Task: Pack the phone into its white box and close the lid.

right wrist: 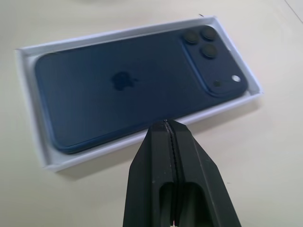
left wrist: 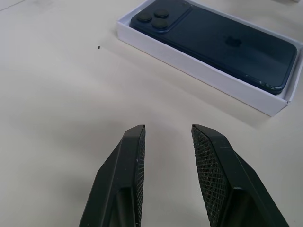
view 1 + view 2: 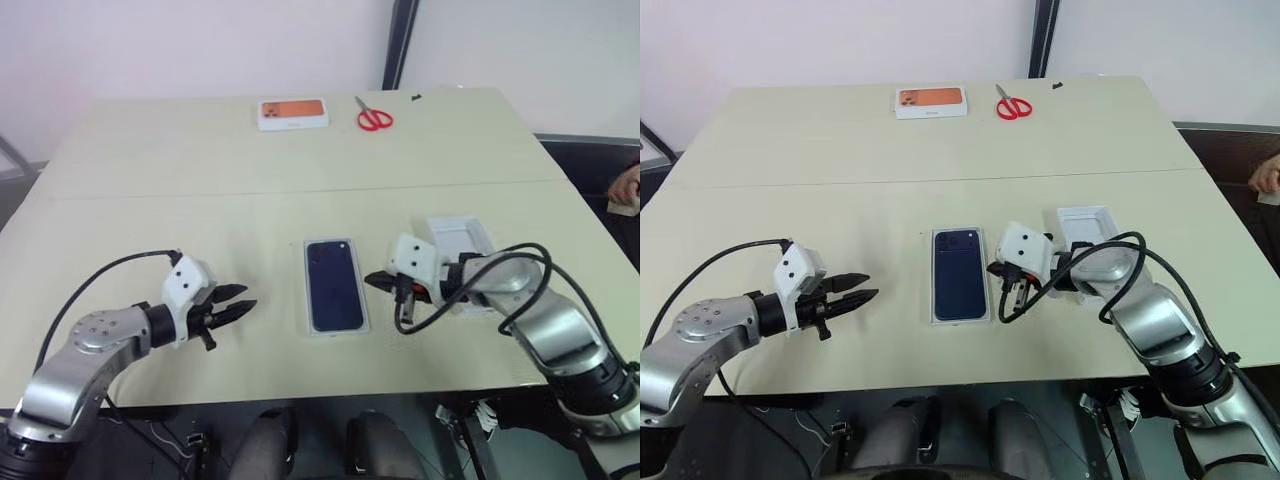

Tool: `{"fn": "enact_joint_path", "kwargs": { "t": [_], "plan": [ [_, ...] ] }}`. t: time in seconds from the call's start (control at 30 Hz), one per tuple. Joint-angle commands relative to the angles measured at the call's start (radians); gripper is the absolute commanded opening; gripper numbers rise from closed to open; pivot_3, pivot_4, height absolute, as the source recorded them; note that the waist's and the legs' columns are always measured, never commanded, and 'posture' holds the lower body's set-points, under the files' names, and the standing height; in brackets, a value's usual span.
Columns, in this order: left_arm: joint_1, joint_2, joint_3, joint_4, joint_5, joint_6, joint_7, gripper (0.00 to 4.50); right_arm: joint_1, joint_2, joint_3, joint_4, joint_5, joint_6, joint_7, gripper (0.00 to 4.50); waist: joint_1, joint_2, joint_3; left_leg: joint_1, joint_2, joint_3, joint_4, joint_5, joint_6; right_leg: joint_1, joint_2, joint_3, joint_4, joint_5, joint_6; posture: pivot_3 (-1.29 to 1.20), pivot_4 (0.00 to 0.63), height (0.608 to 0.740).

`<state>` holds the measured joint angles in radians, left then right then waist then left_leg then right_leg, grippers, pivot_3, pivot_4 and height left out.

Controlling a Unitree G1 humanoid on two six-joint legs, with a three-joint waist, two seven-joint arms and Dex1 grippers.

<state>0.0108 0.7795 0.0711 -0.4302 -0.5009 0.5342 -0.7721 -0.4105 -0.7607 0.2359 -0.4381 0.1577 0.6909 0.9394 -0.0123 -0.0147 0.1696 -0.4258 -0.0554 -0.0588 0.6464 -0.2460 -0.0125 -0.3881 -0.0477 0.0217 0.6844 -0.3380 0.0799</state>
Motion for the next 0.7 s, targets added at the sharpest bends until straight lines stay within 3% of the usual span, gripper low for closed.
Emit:
{"fn": "enact_joint_path", "kwargs": {
  "t": [0.03,0.1,0.23,0.7],
  "plan": [
    [-0.027,-0.003,-0.013,0.004,0.02,-0.011,-0.014,1.64,-0.004,-0.012,-0.036,-0.035,0.001,-0.012,-0.02,0.0,0.001,0.0,0.0,0.0,0.0,0.0,0.0,0.0,0.0,0.0,0.0,0.0,0.0,0.0,0.0,0.0,0.15,0.74],
    [-0.047,-0.008,-0.026,0.015,0.026,-0.002,-0.015,1.38,-0.005,-0.016,-0.028,-0.017,-0.023,-0.012,-0.043,0.0,0.001,0.0,0.0,0.0,0.0,0.0,0.0,0.0,0.0,0.0,0.0,0.0,0.0,0.0,0.0,0.0,0.15,0.74],
    [-0.099,-0.02,-0.042,0.04,0.02,0.058,-0.007,0.02,-0.016,-0.024,0.004,0.02,-0.069,0.0,-0.069,0.0,0.002,0.0,0.0,0.0,0.0,0.0,0.001,0.0,0.0,0.0,0.0,0.0,0.0,0.0,0.0,0.0,0.15,0.74],
    [-0.375,-0.094,-0.329,0.149,0.194,0.131,-0.032,0.02,-0.056,0.006,0.091,0.05,-0.14,0.011,-0.081,0.0,0.001,0.0,0.0,0.0,0.0,0.0,0.002,0.0,0.0,0.0,0.001,0.0,0.001,0.0,0.0,0.0,0.15,0.74]
  ]
}}
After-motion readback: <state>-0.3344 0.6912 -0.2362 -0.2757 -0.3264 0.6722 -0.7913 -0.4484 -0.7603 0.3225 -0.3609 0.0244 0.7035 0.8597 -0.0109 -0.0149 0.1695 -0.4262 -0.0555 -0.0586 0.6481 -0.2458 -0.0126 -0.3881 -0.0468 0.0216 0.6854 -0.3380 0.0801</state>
